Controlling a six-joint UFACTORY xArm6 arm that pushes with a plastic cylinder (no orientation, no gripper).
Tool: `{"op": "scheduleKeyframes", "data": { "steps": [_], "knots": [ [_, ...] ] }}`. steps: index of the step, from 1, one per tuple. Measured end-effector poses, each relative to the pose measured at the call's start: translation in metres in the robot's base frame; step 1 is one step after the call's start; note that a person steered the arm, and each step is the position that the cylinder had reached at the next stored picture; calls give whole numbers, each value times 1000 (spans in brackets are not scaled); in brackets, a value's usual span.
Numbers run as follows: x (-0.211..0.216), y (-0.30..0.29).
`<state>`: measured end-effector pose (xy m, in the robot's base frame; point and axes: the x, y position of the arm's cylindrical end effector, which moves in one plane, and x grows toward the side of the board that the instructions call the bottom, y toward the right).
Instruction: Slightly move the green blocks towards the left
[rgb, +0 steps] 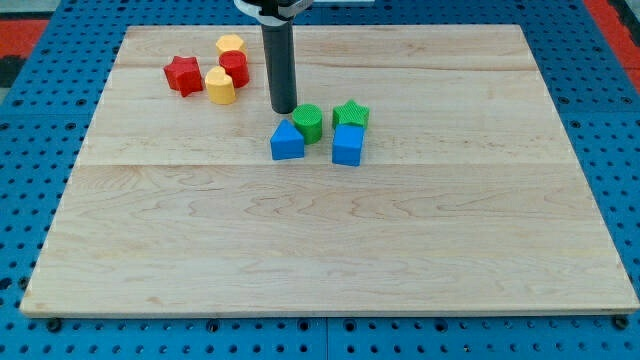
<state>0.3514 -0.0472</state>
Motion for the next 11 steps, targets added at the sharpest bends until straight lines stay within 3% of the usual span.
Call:
{"op": "scheduleKeyframes", "data": {
  "steps": [2, 4, 5, 6, 7, 8, 9, 11],
  "knots": [
    [-21, 71],
    [-46, 93],
    [-42, 144],
    [23, 165],
    [37, 135],
    [24, 75],
    [24, 73],
    [28, -38]
  ]
}}
